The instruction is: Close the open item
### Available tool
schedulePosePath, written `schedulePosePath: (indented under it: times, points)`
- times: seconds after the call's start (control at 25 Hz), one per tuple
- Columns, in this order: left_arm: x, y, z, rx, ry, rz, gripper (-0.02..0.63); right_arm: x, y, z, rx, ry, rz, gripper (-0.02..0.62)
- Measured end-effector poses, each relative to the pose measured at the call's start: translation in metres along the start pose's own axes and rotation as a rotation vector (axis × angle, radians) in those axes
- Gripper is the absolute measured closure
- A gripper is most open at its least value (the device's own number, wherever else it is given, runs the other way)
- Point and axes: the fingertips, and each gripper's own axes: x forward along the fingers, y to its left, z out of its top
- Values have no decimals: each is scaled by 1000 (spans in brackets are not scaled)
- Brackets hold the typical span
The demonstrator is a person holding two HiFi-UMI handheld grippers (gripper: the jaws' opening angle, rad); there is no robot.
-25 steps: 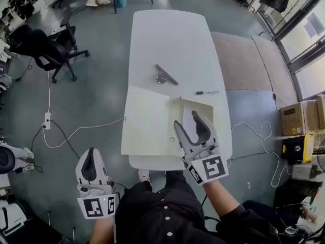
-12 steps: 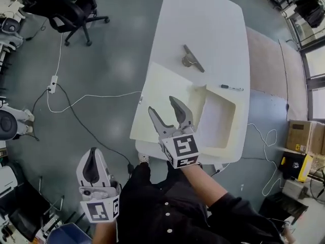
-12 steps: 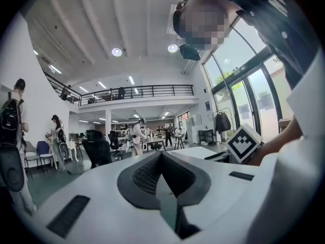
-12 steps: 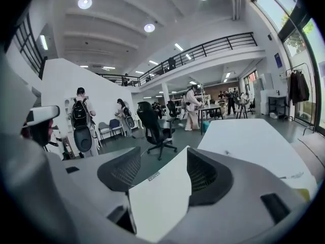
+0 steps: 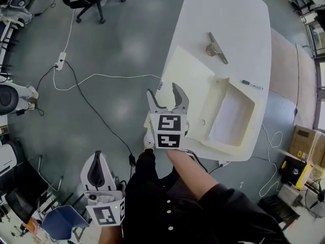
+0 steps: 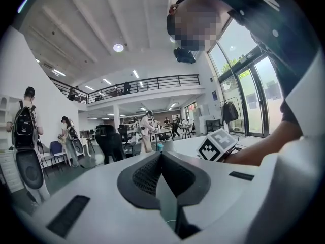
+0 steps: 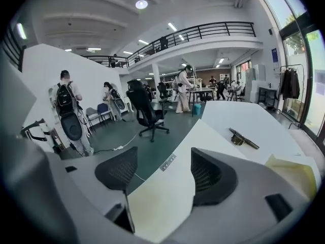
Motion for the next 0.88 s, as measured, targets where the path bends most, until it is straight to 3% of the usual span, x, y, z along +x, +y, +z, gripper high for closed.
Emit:
schedulePosePath:
  times: [0.24, 0.48, 0.56, 0.68, 0.88]
  points:
    - [-12, 9, -14, -16, 37, 19, 589, 22, -5, -29, -24, 92, -208, 268]
    - [-16, 12, -21, -29, 46, 11, 589, 35, -11, -40, 15, 179, -315, 268]
    - [-15, 12, -23, -32, 48, 6, 589, 34, -14, -39, 48, 180, -325, 287]
    - [-13, 12, -24, -40, 49, -1, 589, 28, -13, -35, 87, 172, -321, 375]
    - [-7, 6, -17, -47, 25, -30, 589, 12, -13, -31, 191, 165, -269, 411]
